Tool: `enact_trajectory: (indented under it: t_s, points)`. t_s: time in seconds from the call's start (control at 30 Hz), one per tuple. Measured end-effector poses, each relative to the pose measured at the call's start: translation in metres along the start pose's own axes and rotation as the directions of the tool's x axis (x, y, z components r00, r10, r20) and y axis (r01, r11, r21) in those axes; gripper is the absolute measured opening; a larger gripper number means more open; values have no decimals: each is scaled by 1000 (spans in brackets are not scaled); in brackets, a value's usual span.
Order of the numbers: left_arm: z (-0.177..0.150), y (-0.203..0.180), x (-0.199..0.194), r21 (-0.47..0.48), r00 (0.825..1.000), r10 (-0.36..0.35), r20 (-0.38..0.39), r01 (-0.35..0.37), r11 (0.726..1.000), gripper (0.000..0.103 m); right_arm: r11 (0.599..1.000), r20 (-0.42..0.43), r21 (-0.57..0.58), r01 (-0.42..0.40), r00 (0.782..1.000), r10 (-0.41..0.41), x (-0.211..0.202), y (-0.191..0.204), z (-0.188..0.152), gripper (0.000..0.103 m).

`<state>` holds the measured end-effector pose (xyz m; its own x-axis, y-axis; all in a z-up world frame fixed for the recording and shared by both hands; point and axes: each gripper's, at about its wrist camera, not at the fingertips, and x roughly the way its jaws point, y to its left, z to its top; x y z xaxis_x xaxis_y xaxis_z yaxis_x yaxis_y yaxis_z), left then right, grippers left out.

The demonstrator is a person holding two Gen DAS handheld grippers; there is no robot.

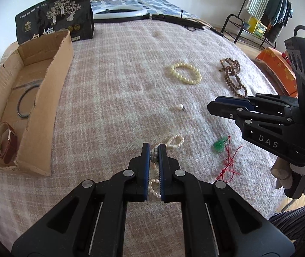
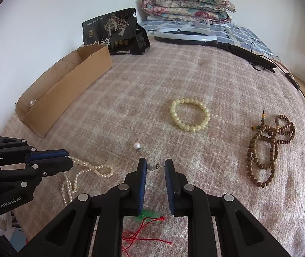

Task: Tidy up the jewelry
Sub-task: 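Carry the necklace into the box and open the left tool while the right tool releases the earring there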

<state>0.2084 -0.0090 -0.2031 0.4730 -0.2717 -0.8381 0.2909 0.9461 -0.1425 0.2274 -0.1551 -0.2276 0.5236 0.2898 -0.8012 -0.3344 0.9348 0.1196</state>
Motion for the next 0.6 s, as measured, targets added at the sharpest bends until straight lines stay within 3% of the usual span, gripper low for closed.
enact_trajectory:
  t_s: [0.6]
  points:
    - [40, 21, -74, -76, 983, -35, 183, 50, 996, 5, 1000, 105, 20, -21, 994, 19, -33, 9, 36, 16]
